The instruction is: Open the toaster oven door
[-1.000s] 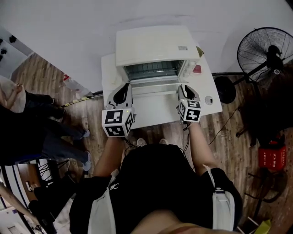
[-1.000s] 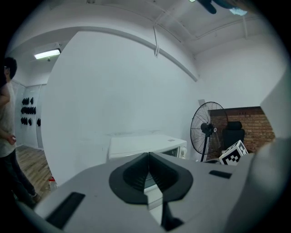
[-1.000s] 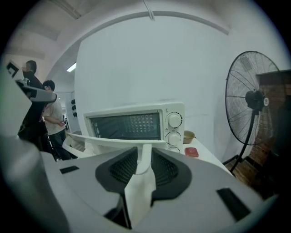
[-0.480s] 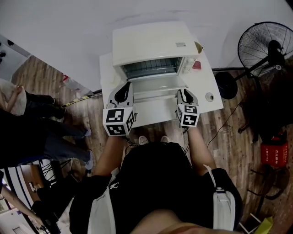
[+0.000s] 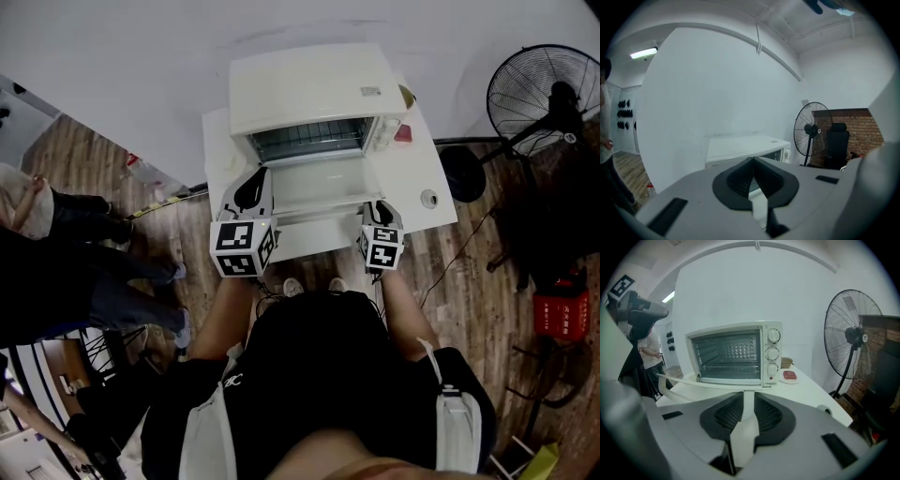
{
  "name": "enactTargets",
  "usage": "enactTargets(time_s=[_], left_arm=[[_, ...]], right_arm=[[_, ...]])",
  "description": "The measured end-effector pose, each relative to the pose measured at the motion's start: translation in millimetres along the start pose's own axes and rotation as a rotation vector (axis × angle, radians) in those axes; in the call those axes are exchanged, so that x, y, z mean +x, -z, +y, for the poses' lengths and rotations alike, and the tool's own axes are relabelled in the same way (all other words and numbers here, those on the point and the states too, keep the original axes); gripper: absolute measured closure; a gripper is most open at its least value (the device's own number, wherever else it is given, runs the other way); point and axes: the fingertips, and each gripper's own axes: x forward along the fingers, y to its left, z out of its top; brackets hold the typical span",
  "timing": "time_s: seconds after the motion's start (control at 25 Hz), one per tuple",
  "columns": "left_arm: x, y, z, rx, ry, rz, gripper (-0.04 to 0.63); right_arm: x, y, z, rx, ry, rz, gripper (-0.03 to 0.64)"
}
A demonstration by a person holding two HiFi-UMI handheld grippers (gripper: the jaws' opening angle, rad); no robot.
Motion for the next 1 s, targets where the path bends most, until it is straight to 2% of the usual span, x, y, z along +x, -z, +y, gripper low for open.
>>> enactTargets(time_s=[0.28,0.52,1.0], left_arm=[[-2,-1,5,0.000,-0.006,-0.003,0.581],[-10,-1,13,-0.002,-0.026,-0.006,0.581],[-28,2,28,-0.016,-0.074,-0.010,0.581]], right_arm=[[1,22,2,-0.050,-0.005,0.015,0.537],[8,50,1,-0.029,-0.007,0.080,0.540],[21,93,2,-0.014,-0.016,0.132,0.538]])
